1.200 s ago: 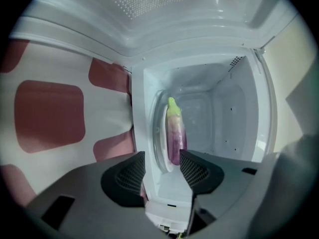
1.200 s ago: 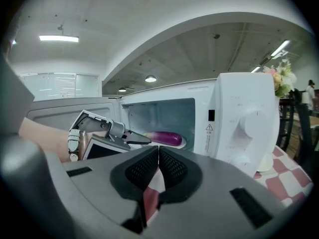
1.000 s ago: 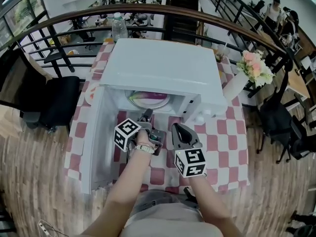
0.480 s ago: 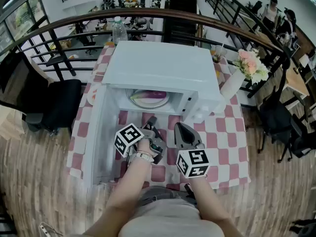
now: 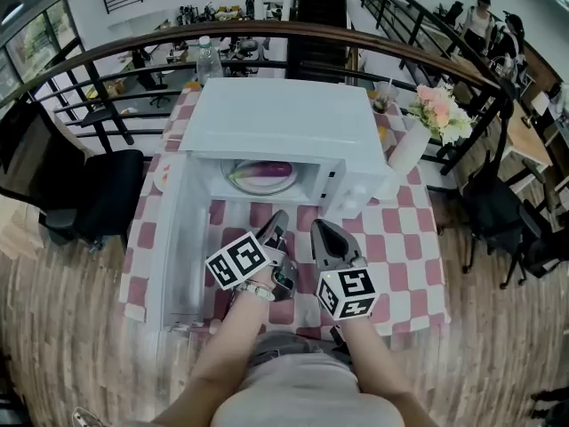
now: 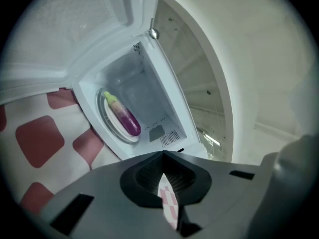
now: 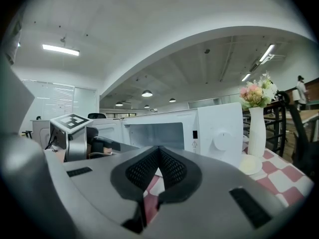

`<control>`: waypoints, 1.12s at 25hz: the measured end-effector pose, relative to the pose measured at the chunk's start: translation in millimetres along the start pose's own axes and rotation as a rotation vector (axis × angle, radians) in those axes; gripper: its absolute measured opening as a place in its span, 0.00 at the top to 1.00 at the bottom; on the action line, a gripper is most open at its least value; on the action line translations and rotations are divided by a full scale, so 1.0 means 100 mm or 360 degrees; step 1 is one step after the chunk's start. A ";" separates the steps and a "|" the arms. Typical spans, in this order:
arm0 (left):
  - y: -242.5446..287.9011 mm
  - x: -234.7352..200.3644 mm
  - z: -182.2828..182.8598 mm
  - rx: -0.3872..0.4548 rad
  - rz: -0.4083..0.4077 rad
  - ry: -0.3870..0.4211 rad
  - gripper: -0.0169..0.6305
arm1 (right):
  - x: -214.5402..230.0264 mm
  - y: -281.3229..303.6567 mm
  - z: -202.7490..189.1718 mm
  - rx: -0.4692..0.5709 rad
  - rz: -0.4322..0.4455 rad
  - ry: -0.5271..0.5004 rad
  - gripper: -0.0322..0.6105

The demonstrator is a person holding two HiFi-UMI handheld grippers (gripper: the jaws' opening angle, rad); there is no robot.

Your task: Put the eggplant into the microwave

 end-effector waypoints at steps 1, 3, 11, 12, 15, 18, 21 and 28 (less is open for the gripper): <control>0.00 0.03 -0.01 -0.0022 -0.0004 0.0083 0.97 | 0.00 -0.02 0.00 0.0004 0.0003 -0.0007 0.91; 0.00 0.10 -0.04 -0.0069 -0.0008 0.0261 0.97 | 0.02 -0.04 0.00 0.0008 0.0005 -0.0013 0.91; -0.05 0.31 -0.07 -0.0152 -0.0059 0.0749 0.97 | 0.03 -0.08 0.00 0.0024 -0.0005 -0.0052 0.91; -0.06 0.34 -0.07 -0.0160 -0.0064 0.0808 0.97 | 0.03 -0.08 0.00 0.0027 -0.0011 -0.0060 0.91; -0.05 0.42 -0.10 -0.0193 -0.0090 0.0988 0.97 | 0.03 -0.09 -0.01 0.0035 -0.0019 -0.0067 0.91; -0.04 0.50 -0.13 -0.0230 -0.0114 0.1150 0.97 | 0.01 -0.11 -0.01 0.0048 -0.0016 -0.0077 0.91; -0.02 0.58 -0.17 -0.0264 -0.0135 0.1318 0.97 | -0.02 -0.15 -0.01 0.0065 -0.0003 -0.0086 0.91; 0.00 0.66 -0.28 -0.0303 -0.0208 0.1505 0.97 | -0.09 -0.25 -0.03 0.0099 -0.0017 -0.0124 0.91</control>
Point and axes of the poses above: the fingertips, and each gripper's own axes: y forward along the fingers, x to its right, z out of its top, the point moved 8 cm from there along -y, backward along the fingers, and after that the axes turned 12 degrees about -z, right-handed, at the moved point
